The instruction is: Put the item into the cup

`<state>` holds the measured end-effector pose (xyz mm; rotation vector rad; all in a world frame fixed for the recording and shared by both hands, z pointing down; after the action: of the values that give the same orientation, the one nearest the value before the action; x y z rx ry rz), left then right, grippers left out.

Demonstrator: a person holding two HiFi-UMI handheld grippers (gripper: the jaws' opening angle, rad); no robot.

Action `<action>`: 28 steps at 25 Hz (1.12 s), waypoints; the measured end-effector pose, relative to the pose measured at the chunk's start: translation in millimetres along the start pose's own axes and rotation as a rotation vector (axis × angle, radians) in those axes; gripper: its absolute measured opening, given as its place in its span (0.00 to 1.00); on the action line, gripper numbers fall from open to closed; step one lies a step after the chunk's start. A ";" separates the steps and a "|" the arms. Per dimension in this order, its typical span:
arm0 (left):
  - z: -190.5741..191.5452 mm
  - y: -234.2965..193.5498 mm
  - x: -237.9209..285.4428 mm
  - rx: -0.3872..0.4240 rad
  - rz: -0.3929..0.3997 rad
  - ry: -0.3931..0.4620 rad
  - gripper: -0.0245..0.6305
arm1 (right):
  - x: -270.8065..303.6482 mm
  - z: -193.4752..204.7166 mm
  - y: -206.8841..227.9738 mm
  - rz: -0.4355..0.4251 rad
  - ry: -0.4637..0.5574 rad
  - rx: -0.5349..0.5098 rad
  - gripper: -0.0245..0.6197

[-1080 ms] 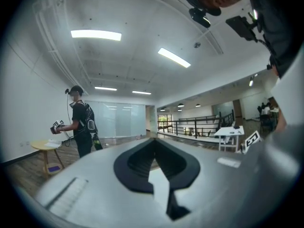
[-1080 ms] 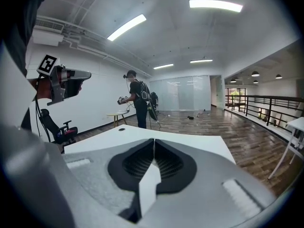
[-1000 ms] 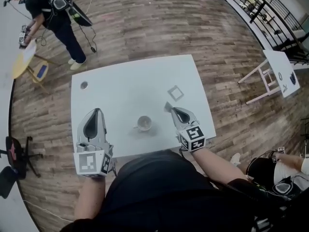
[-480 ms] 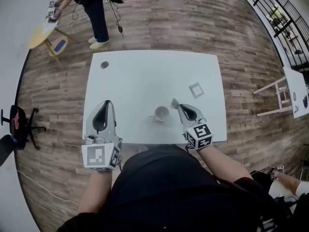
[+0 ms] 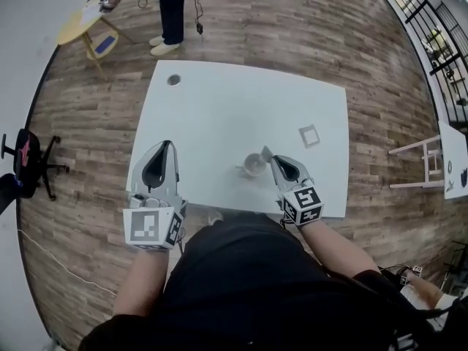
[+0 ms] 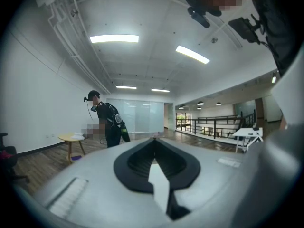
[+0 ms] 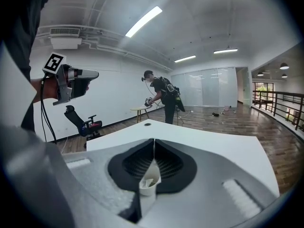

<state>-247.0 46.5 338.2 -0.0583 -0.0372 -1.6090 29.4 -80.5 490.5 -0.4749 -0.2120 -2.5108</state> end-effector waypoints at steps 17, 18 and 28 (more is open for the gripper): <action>16.0 17.4 12.3 -0.013 0.046 -0.081 0.05 | 0.8 20.7 -16.3 -0.049 -0.069 0.045 0.05; 17.2 16.4 12.9 -0.016 0.043 -0.087 0.05 | 1.7 22.2 -17.5 -0.055 -0.075 0.046 0.05; 29.8 5.4 19.3 -0.045 0.016 -0.126 0.05 | 10.6 34.0 -22.0 -0.079 -0.130 0.063 0.05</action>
<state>-241.9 28.9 369.1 -0.1938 -0.0979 -1.5888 18.6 -59.2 524.9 -0.6156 -0.3657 -2.5436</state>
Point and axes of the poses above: the fingertips, and each gripper's own axes: x forward along the fingers, y to its right, z out of its underside, the point moved 7 cm from there along -x, backward along the fingers, and after that the axes turned 1 degree about -x, right-handed, at the moved point
